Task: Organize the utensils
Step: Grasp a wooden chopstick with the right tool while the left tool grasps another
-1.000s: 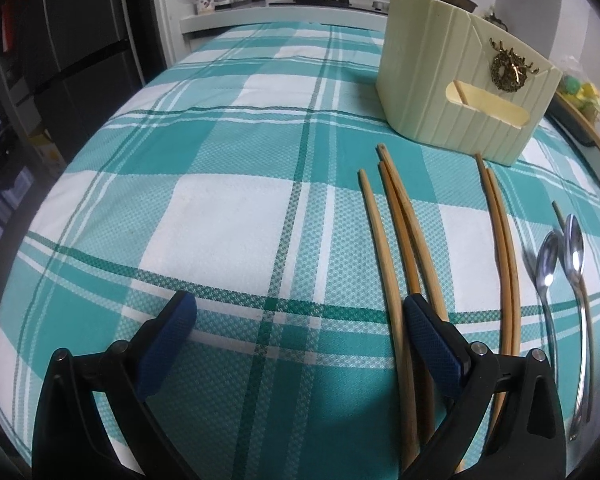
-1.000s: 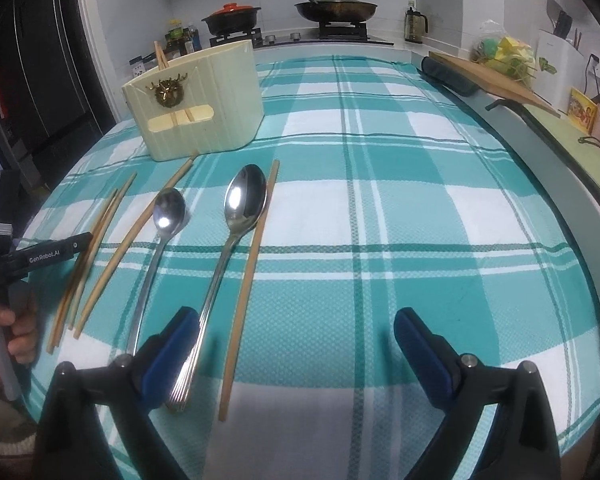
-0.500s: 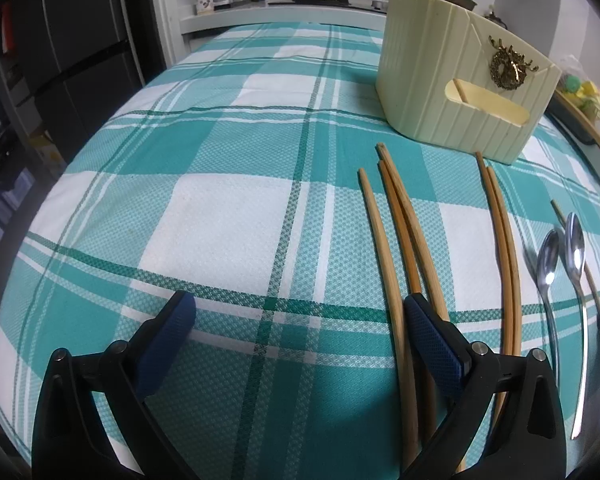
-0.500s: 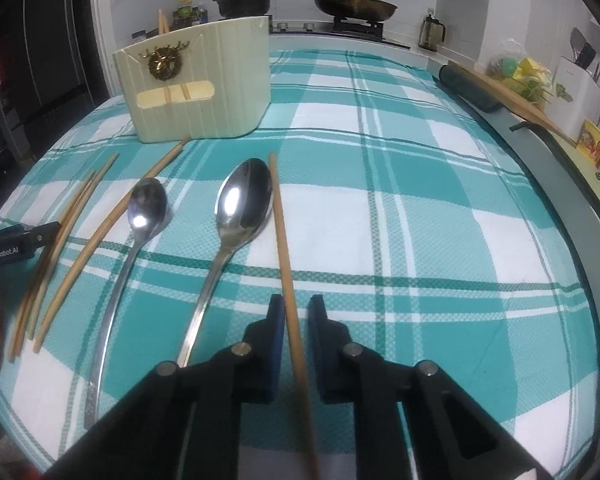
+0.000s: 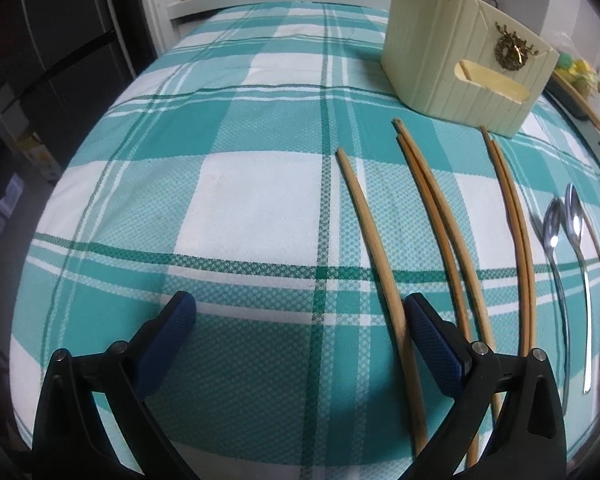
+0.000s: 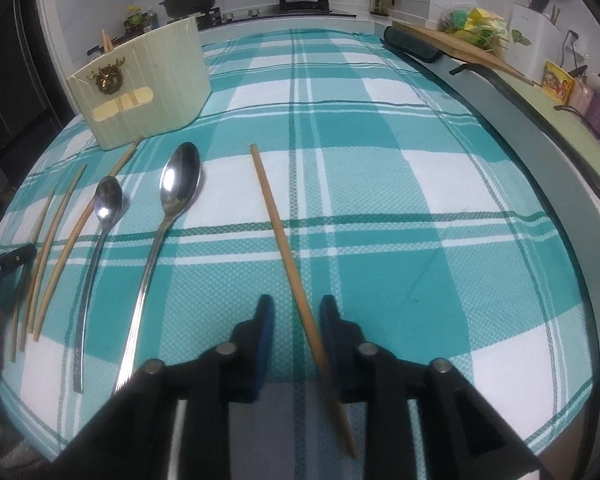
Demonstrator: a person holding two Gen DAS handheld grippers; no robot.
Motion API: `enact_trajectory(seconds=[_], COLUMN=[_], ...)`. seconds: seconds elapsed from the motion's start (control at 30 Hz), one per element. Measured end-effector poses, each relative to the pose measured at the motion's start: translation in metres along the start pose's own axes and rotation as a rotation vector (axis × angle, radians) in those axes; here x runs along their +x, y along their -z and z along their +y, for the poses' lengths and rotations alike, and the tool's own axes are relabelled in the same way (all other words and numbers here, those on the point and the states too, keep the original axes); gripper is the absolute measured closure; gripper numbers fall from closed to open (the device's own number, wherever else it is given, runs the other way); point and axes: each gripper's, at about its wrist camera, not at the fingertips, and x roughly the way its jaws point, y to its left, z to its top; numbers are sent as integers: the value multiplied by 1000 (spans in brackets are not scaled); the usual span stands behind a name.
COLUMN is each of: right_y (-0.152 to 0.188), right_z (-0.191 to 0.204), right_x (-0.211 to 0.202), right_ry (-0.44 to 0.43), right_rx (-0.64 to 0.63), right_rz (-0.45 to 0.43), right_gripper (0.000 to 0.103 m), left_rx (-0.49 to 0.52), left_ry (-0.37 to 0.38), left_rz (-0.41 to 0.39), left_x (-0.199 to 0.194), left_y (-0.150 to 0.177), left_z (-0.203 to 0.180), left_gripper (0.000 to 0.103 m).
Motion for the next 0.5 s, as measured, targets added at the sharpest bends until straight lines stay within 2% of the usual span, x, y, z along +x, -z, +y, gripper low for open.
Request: enact_trajectory(seconds=[0.2,0.37,0.5], right_y=[-5,-29,-54], right_z=[6,8,23], right_x=[3,17,36], right_ry=[-70,-102,-99], right_rx=[-109,-191,-311], right_rz=[85,175,231], right_gripper=[59,59,58], left_rx=[23,76,113], left_ry=[11,23,32], left_rz=[84,133,169], left_x=[5,14,17], left_y=[-11,-26,-37], left_z=[2,-5,-11], left_gripper=[0,0,6])
